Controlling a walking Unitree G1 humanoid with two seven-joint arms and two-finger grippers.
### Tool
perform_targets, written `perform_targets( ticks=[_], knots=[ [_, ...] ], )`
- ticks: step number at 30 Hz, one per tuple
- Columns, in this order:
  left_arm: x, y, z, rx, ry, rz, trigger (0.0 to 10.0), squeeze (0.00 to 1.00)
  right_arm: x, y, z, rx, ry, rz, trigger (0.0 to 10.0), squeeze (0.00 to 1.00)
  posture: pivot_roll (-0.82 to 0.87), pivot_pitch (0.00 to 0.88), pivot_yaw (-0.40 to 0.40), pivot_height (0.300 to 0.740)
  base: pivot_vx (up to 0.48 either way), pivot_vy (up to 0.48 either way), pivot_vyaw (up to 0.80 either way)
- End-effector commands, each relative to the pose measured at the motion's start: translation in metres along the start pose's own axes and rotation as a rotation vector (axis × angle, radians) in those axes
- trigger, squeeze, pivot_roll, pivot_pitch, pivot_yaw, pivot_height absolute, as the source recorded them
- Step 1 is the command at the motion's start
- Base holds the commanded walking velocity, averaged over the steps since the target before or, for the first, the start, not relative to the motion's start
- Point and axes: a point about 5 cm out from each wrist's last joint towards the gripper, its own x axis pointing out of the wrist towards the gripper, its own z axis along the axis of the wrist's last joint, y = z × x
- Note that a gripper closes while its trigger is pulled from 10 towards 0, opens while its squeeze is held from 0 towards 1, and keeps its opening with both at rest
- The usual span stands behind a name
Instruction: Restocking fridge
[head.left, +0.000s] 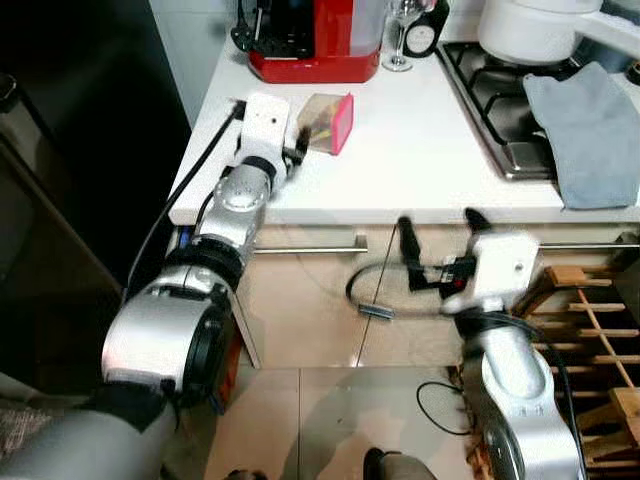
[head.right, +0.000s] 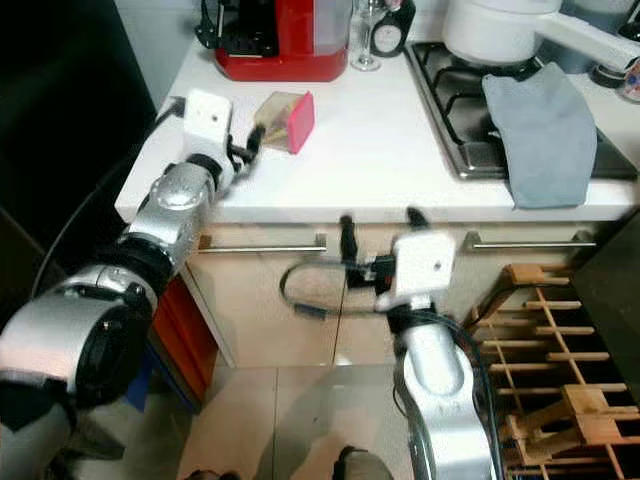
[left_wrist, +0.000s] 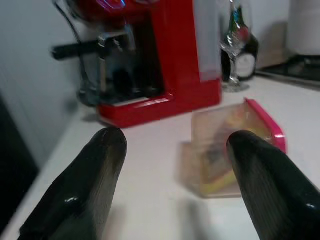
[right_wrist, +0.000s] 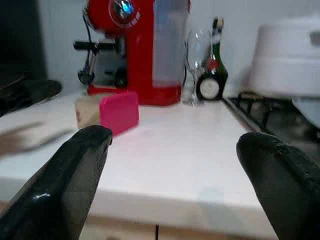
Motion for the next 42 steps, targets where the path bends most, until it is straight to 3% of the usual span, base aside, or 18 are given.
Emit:
perform_targets(
  ticks=[1, 2, 3, 5, 6, 7, 8, 9, 10, 11, 13, 14, 26, 37, 40, 42],
  knots=[
    [-0.008, 0.003, 0.006, 0.019, -0.100, -0.004, 10.0, 0.00, 0.004, -0.001, -0.003, 0.010, 0.001, -0.010, 10.0, 1.00, -0.15, 0.000, 0.026, 0.740, 0.000, 0.000, 0.00],
    [-0.019, 0.003, 0.006, 0.041, -0.153, -0.008, 10.0, 0.00, 0.011, -0.002, -0.004, 0.011, -0.006, -0.010, 10.0, 1.00, -0.11, 0.000, 0.015, 0.740, 0.000, 0.000, 0.00],
    [-0.019, 0.003, 0.006, 0.041, -0.153, -0.008, 10.0, 0.00, 0.011, -0.002, -0.004, 0.011, -0.006, -0.010, 10.0, 1.00, -0.11, 0.000, 0.015, 0.740, 0.000, 0.000, 0.00],
    [-0.052, 0.003, 0.000, 0.019, -0.165, 0.027, 10.0, 0.00, 0.027, -0.005, -0.009, 0.025, -0.017, -0.030, 10.0, 1.00, -0.03, 0.000, -0.012, 0.740, 0.000, 0.000, 0.00],
    [-0.052, 0.003, 0.000, 0.019, -0.165, 0.027, 10.0, 0.00, 0.027, -0.005, -0.009, 0.025, -0.017, -0.030, 10.0, 1.00, -0.03, 0.000, -0.012, 0.740, 0.000, 0.000, 0.00],
    [-0.066, 0.003, -0.003, 0.012, -0.150, 0.044, 10.0, 0.00, 0.033, -0.007, -0.012, 0.025, -0.015, -0.053, 10.0, 1.00, -0.02, 0.000, -0.014, 0.740, 0.000, 0.000, 0.00],
    [-0.066, 0.003, -0.003, 0.012, -0.150, 0.044, 10.0, 0.00, 0.033, -0.007, -0.012, 0.025, -0.015, -0.053, 10.0, 1.00, -0.02, 0.000, -0.014, 0.740, 0.000, 0.000, 0.00],
    [-0.082, 0.004, -0.007, 0.003, -0.127, 0.056, 10.0, 0.00, 0.037, -0.011, -0.017, 0.028, -0.004, -0.080, 10.0, 1.00, 0.00, 0.000, -0.022, 0.740, 0.000, 0.000, 0.00],
    [-0.082, 0.004, -0.007, 0.003, -0.127, 0.056, 10.0, 0.00, 0.037, -0.011, -0.017, 0.028, -0.004, -0.080, 10.0, 1.00, 0.00, 0.000, -0.022, 0.740, 0.000, 0.000, 0.00],
    [-0.093, 0.006, -0.011, -0.001, -0.107, 0.076, 10.0, 0.00, 0.038, -0.014, -0.020, 0.017, 0.005, -0.096, 10.0, 1.00, 0.02, 0.000, -0.028, 0.740, 0.000, 0.000, 0.00],
    [-0.101, 0.010, -0.014, -0.003, -0.096, 0.090, 10.0, 0.00, 0.038, -0.014, -0.024, -0.021, 0.010, -0.105, 10.0, 0.99, 0.04, 0.000, -0.037, 0.740, 0.000, 0.000, 0.00],
    [-0.104, 0.013, -0.014, 0.003, -0.097, 0.094, 10.0, 0.00, 0.039, -0.014, -0.026, -0.050, 0.014, -0.110, 10.0, 0.00, 0.05, 0.000, -0.040, 0.740, 0.000, 0.000, 0.00],
    [-0.099, 0.007, 0.006, -0.010, -0.108, 0.027, 10.0, 0.00, 0.056, -0.017, -0.032, -0.072, -0.018, -0.165, 10.0, 0.00, 0.05, 0.000, -0.024, 0.740, 0.428, 0.000, -0.21],
    [-0.095, 0.007, 0.009, -0.020, -0.107, 0.089, 10.0, 0.00, 0.074, -0.010, -0.026, -0.066, -0.059, -0.067, 10.0, 0.00, 0.06, 0.000, -0.053, 0.740, 0.453, 0.000, 0.00],
    [-0.092, 0.007, 0.018, 0.007, -0.140, 0.088, 10.0, 0.00, 0.076, -0.007, -0.024, -0.062, -0.079, -0.058, 10.0, 0.00, 0.06, 0.000, -0.053, 0.740, 0.444, 0.000, 0.00],
    [-0.088, 0.010, 0.030, 0.069, -0.190, 0.098, 10.0, 0.00, 0.076, -0.004, -0.019, -0.059, -0.112, -0.046, 10.0, 0.00, 0.06, 0.000, -0.048, 0.740, 0.000, 0.000, 0.00]
  ],
)
